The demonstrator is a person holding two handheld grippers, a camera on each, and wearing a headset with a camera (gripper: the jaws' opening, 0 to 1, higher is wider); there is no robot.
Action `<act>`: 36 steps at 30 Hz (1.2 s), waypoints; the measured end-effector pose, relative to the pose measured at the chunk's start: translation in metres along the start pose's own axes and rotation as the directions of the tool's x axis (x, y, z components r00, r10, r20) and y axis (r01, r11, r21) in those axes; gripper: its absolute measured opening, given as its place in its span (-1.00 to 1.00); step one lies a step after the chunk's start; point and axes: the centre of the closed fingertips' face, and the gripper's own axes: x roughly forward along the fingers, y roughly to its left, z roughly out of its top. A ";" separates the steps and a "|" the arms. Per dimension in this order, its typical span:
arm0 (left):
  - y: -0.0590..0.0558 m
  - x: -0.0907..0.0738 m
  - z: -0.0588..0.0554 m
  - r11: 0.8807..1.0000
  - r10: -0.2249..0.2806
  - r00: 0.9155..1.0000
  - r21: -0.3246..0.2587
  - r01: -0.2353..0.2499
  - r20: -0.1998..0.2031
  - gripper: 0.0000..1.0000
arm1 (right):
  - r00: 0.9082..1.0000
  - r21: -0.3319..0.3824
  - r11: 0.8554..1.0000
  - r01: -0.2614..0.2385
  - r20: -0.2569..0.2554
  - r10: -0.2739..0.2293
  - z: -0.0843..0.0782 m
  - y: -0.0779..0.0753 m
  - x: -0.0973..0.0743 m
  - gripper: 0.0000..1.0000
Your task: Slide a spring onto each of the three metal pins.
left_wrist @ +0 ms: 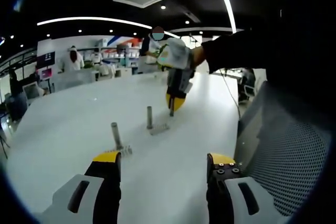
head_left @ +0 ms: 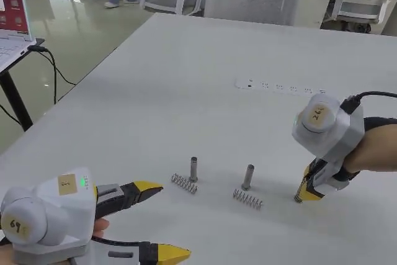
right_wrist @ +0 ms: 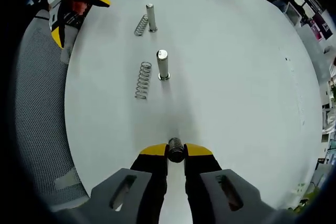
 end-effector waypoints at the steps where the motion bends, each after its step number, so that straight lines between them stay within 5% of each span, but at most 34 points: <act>1: 0.000 0.000 0.000 1.000 0.000 1.000 0.000 0.000 0.002 0.22 | 1.000 -0.002 1.000 0.002 0.003 -0.002 0.000 0.000 0.000 -0.82; 22: -0.001 0.001 0.001 1.000 -0.006 1.000 0.005 0.006 0.001 0.20 | 0.998 -0.028 0.999 0.040 0.047 -0.039 0.006 -0.001 -0.007 -0.53; 36: -0.002 0.001 0.003 1.000 -0.007 1.000 0.011 0.007 0.003 0.19 | 0.991 -0.088 0.995 0.036 0.134 -0.024 0.048 0.023 -0.023 -0.53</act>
